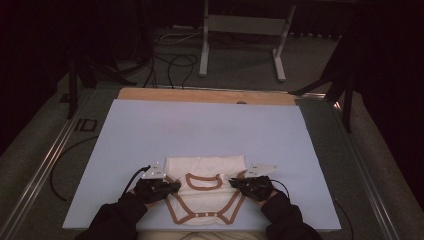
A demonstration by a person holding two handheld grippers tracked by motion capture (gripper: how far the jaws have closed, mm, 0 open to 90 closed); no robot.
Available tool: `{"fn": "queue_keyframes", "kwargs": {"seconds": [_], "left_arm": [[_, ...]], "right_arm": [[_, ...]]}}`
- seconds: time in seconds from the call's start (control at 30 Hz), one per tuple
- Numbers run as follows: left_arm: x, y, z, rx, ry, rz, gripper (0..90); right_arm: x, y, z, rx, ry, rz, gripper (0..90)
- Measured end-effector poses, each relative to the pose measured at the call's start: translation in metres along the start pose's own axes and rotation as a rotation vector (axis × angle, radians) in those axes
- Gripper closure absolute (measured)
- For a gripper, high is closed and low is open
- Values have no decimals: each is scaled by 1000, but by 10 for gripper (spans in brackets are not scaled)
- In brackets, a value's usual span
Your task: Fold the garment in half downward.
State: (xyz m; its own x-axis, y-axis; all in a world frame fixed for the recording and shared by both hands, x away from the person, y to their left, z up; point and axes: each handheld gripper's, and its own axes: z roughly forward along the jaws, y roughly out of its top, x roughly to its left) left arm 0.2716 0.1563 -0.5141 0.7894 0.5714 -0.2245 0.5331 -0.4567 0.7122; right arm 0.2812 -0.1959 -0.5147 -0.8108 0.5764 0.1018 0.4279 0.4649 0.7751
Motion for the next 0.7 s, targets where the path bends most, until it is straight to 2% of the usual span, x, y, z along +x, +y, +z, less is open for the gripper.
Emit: {"fn": "queue_keyframes", "kwargs": {"seconds": [0.13, 0.33, 0.47, 0.57, 0.6, 0.63, 0.7], "left_arm": [[1, -1, 1, 8, 13, -11, 870], [1, -2, 3, 12, 27, 4, 864], [-1, -3, 3, 10, 39, 28, 857], [-3, -3, 1, 0, 51, 59, 813], [-3, -3, 1, 0, 51, 59, 802], [-6, -3, -2, -17, 51, 85, 802], [-7, -2, -5, -33, 50, 98, 746]], "right_arm": [[-1, -3, 2, 12, 2, 6, 867], [-2, -5, 4, 22, 6, 12, 862], [-3, -4, 3, 21, 7, 14, 842], [-2, -4, 2, 25, 16, 11, 769], [-2, -4, 2, 25, 16, 11, 769], [-2, -4, 1, 25, 7, 11, 758], [-1, -1, -1, 21, 1, 4, 704]]}}
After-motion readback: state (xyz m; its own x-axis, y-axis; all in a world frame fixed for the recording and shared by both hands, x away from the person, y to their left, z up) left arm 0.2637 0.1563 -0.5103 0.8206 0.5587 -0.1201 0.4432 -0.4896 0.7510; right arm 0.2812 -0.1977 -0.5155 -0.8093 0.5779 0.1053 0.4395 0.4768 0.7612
